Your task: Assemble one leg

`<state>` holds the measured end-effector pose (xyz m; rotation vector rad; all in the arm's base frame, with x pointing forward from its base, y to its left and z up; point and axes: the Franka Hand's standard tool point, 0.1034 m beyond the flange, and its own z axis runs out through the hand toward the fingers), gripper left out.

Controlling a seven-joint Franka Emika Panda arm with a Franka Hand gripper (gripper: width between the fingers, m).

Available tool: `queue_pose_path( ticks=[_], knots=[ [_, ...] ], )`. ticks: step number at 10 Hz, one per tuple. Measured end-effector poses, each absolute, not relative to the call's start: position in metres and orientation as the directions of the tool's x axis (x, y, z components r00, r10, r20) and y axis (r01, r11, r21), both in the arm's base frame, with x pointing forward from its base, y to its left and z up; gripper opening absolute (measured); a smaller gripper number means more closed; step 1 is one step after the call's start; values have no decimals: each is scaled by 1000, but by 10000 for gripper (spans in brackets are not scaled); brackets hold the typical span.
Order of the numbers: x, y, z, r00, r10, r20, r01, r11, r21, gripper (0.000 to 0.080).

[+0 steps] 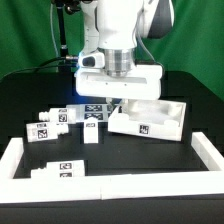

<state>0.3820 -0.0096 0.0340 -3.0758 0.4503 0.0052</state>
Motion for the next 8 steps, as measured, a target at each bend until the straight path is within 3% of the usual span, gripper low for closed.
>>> queue_pose_path(
  ticks=[3, 7, 8],
  knots=[
    [430, -34, 72, 974, -225, 31, -223, -973, -54, 48],
    [434, -36, 70, 979, -202, 32, -200, -978, -50, 48],
    [450, -41, 67, 984, -172, 38, -170, -984, -42, 48]
  ],
)
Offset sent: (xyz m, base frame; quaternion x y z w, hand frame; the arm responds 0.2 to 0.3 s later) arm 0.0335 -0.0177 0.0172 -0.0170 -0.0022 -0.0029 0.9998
